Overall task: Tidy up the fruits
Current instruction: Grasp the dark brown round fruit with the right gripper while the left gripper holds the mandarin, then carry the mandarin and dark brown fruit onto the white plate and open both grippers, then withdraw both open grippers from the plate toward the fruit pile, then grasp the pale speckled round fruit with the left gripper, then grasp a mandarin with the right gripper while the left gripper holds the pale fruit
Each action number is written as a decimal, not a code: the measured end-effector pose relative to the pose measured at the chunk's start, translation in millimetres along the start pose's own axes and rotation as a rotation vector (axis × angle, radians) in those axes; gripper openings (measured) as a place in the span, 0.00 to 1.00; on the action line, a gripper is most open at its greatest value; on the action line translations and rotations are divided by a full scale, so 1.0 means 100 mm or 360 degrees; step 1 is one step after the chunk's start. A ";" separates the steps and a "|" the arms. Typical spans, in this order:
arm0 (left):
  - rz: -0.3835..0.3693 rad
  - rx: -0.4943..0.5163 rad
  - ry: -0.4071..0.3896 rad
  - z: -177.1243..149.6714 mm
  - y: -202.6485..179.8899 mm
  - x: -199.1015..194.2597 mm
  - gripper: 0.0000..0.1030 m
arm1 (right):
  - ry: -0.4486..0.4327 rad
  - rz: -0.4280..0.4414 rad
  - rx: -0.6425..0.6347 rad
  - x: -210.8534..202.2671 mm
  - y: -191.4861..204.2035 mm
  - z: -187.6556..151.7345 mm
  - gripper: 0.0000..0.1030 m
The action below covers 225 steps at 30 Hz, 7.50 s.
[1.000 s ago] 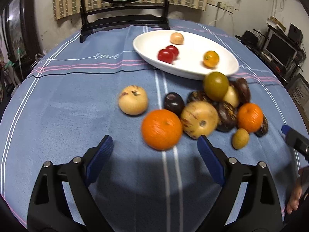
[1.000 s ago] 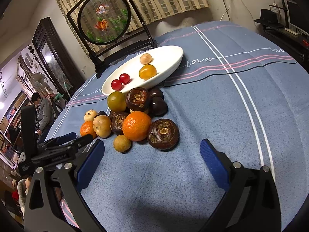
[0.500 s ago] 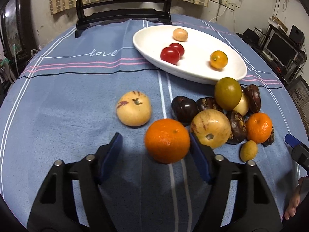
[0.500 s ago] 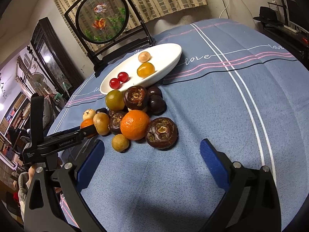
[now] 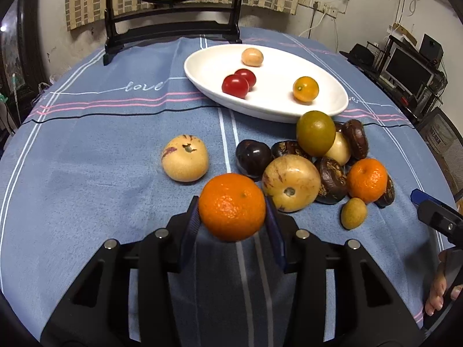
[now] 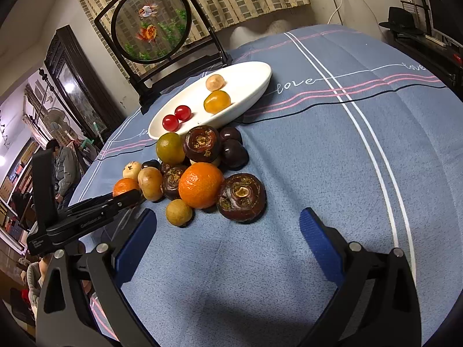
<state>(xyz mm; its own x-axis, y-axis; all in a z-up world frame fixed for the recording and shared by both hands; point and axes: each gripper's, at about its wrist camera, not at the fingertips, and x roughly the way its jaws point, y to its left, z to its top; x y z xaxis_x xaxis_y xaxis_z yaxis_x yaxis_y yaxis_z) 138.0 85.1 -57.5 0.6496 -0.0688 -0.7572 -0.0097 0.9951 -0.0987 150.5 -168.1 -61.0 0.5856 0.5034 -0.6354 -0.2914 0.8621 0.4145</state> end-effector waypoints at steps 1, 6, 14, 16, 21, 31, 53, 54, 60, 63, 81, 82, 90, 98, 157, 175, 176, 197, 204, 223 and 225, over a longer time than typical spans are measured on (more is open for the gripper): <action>0.0008 -0.0005 -0.0015 -0.01 0.01 -0.03 0.43 | 0.0004 -0.0001 0.0000 0.00 0.00 0.00 0.97; 0.0033 -0.0024 -0.0085 -0.07 0.01 -0.15 0.43 | 0.0043 0.0013 -0.0030 0.05 0.02 0.00 0.97; 0.0017 -0.0007 -0.0082 -0.06 0.00 -0.15 0.43 | 0.0116 -0.0180 -0.0368 0.17 0.19 0.10 0.97; 0.0014 -0.0005 -0.0075 -0.06 -0.01 -0.14 0.43 | 0.0115 -0.0251 -0.0446 0.20 0.18 0.15 0.95; 0.0017 -0.0003 -0.0056 -0.06 0.00 -0.11 0.43 | 0.0232 -0.0255 -0.0579 0.36 0.16 0.17 0.69; 0.0021 -0.0007 -0.0037 -0.06 0.02 -0.09 0.44 | 0.0322 -0.0225 -0.0705 0.60 0.30 0.21 0.63; 0.0031 -0.0003 -0.0064 -0.06 0.00 -0.12 0.43 | 0.0267 -0.0231 -0.0659 0.38 0.23 0.16 0.39; 0.0029 -0.0003 -0.0068 -0.06 0.00 -0.12 0.42 | 0.0265 -0.0215 -0.0650 0.34 0.22 0.15 0.38; 0.0026 -0.0006 -0.0065 -0.06 0.00 -0.13 0.42 | 0.0250 -0.0201 -0.0632 0.27 0.22 0.11 0.39; 0.0031 -0.0012 -0.0043 -0.06 0.02 -0.10 0.43 | 0.0274 -0.0195 -0.0624 0.36 0.23 0.13 0.39; 0.0000 -0.0023 0.0006 -0.05 0.03 -0.03 0.43 | 0.0292 -0.0174 -0.0631 0.48 0.24 0.17 0.41; 0.0001 -0.0017 -0.0008 -0.05 0.03 -0.05 0.43 | 0.0289 -0.0164 -0.0620 0.44 0.24 0.14 0.41; 0.0054 -0.0006 -0.0181 -0.02 -0.02 -0.31 0.43 | 0.0163 -0.0074 -0.0475 0.02 0.11 0.05 0.41; 0.0141 0.0097 -0.0320 0.63 -0.13 -0.65 0.43 | -0.0056 0.0032 -0.0424 -0.42 0.22 0.46 0.41; 0.0181 -0.0048 -0.0343 1.03 0.09 -0.08 0.96 | -0.0076 -0.0011 -0.0223 0.69 0.31 1.25 0.96; 0.0170 -0.0040 -0.0202 0.22 0.06 -0.20 0.96 | -0.0052 -0.0087 -0.0060 0.24 0.04 0.42 0.99; 0.0165 -0.0056 -0.0180 0.23 0.08 -0.18 0.96 | -0.0037 -0.0094 -0.0055 0.25 0.03 0.41 0.99; 0.0288 -0.0074 -0.0072 0.38 0.25 0.18 0.71 | 0.0012 -0.0066 -0.0034 0.29 0.03 0.40 0.99; 0.0207 -0.0089 0.0044 0.38 0.29 0.35 0.40 | 0.0012 -0.0062 -0.0037 0.29 0.03 0.39 0.99; 0.0213 -0.0076 -0.0063 0.35 0.25 0.15 0.39 | 0.0176 -0.0235 -0.0240 0.58 0.16 0.29 0.99; 0.0211 -0.0078 -0.0063 0.34 0.26 0.15 0.39 | 0.0177 -0.0242 -0.0174 0.57 0.04 0.32 0.99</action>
<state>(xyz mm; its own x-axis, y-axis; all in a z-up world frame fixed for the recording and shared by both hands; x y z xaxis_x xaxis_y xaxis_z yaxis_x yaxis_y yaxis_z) 173.5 112.5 -49.4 0.6698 0.0667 -0.7395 -0.1337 0.9905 -0.0317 207.1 -137.9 -74.3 0.5438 0.3648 -0.7558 -0.2899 0.9268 0.2388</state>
